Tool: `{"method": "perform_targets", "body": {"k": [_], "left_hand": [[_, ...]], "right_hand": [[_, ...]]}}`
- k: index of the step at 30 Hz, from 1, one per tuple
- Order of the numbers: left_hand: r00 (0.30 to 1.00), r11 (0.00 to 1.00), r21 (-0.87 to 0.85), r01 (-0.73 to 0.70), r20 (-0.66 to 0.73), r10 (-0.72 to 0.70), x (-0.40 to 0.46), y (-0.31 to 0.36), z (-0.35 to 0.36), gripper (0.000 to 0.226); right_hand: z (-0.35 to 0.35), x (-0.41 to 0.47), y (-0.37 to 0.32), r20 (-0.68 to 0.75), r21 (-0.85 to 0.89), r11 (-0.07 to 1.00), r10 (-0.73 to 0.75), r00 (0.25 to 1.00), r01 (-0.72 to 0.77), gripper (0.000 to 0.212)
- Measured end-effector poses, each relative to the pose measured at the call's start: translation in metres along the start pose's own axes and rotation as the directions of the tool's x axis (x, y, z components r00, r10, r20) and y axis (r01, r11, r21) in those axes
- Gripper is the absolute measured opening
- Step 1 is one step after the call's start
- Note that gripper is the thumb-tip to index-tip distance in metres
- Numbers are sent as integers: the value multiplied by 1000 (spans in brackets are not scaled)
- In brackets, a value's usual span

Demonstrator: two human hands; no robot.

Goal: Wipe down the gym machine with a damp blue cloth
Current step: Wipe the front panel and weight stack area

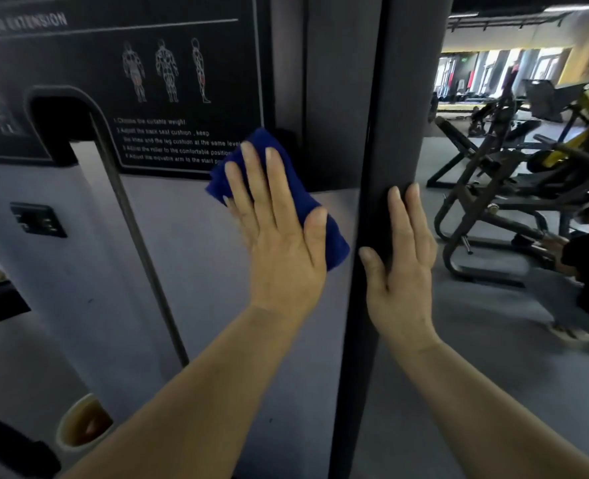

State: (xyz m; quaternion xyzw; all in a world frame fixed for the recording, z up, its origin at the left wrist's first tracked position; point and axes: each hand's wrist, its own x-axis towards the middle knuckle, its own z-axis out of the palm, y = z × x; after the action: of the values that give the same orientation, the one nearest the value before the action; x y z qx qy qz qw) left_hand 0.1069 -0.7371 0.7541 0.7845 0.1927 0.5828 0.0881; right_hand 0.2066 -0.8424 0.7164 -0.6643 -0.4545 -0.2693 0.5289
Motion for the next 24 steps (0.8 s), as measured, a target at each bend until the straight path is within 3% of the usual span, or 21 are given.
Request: {"method": "perform_targets", "body": {"k": [5,9,11,14,17,20,24], "left_hand": [[972,966,174,-191,169,161,-78,-24,16,70],[990,944,301,-132,94,108,-35,11,18,61],[986,925,343,-163,71,147,-30,14,20,59],[948,819,480,-313,216,235,-76,-5,26,65],[923,728,571,-379,292,251,-101,-4,30,72],[964,758,594,-267,171,206,-50,25,32,62],[973,793,564,-230,114,202,-73,14,44,63]], "right_hand": [[-6,2,11,25,33,998,-60,998,59,70],[-9,5,19,35,67,990,-129,991,127,68],[-9,5,20,41,91,985,-150,988,146,66],[-12,4,25,72,153,972,-190,979,177,62],[-12,-12,31,110,234,970,-98,989,70,68],[-8,-33,37,199,309,937,104,975,-163,82],[-6,-42,48,239,301,942,78,968,-151,84]]}}
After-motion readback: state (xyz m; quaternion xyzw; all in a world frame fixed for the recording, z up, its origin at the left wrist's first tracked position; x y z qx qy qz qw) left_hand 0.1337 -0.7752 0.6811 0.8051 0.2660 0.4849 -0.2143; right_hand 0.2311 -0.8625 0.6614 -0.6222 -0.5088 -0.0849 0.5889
